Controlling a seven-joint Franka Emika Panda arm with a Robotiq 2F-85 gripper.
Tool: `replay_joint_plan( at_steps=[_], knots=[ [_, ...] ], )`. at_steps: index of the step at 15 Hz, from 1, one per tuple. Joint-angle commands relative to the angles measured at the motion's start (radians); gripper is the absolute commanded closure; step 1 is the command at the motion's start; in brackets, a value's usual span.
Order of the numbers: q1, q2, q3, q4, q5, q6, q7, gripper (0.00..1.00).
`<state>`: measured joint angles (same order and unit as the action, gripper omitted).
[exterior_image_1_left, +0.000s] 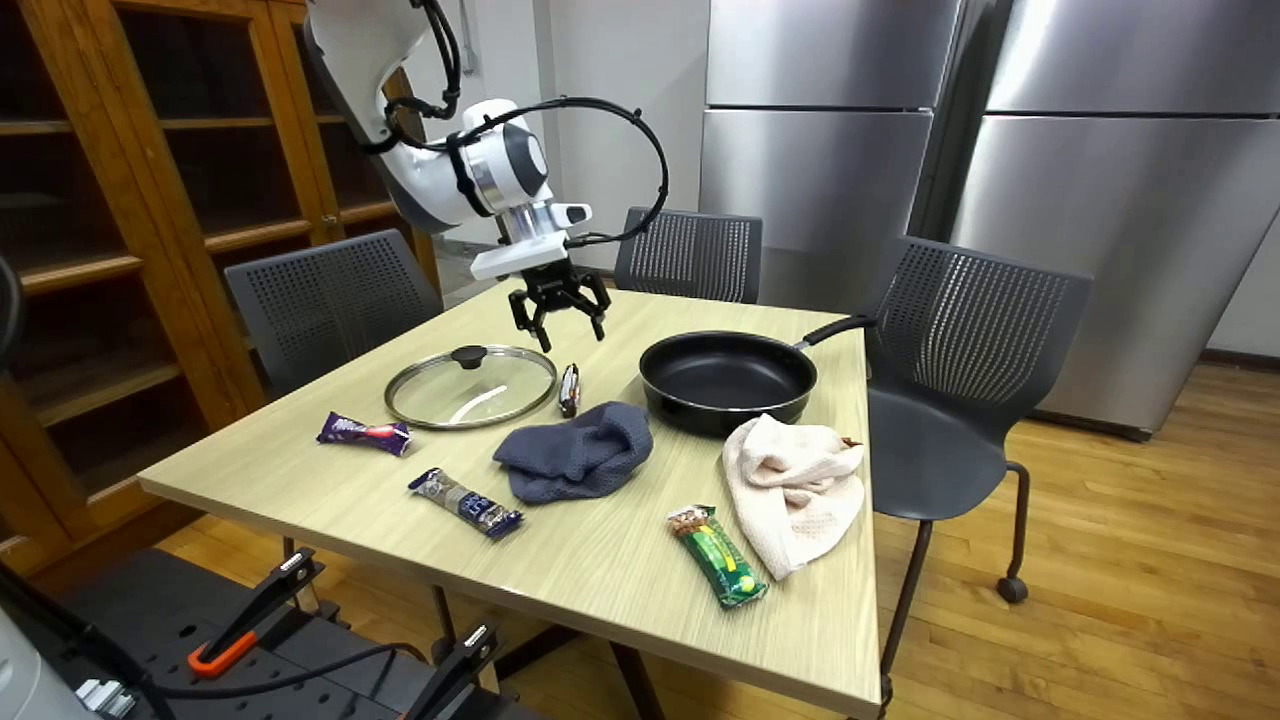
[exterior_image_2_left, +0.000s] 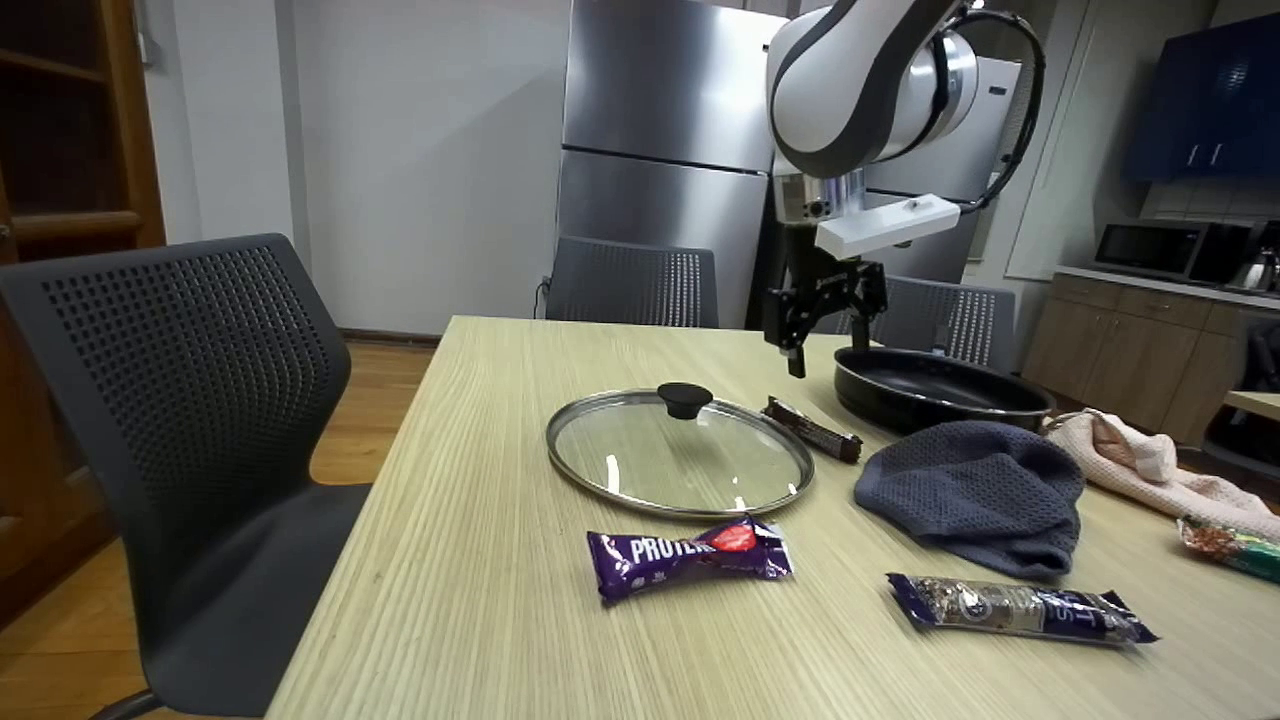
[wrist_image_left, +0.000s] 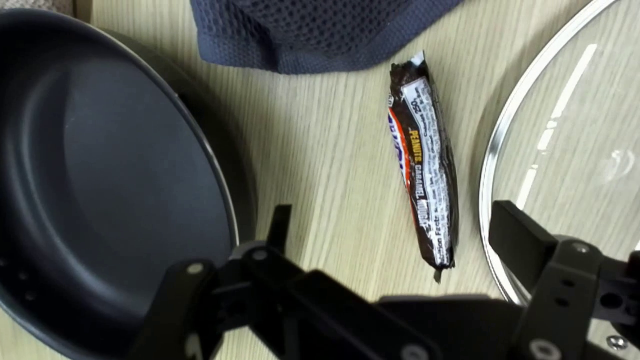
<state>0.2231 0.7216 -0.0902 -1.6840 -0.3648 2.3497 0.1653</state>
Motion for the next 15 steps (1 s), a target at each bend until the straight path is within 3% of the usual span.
replay_joint_plan(
  at_steps=[1, 15],
  knots=[
    [-0.022, 0.019, 0.016, -0.011, 0.007, 0.018, -0.029, 0.0],
    [-0.041, 0.136, 0.011, 0.063, 0.024, 0.026, -0.039, 0.0]
  ],
)
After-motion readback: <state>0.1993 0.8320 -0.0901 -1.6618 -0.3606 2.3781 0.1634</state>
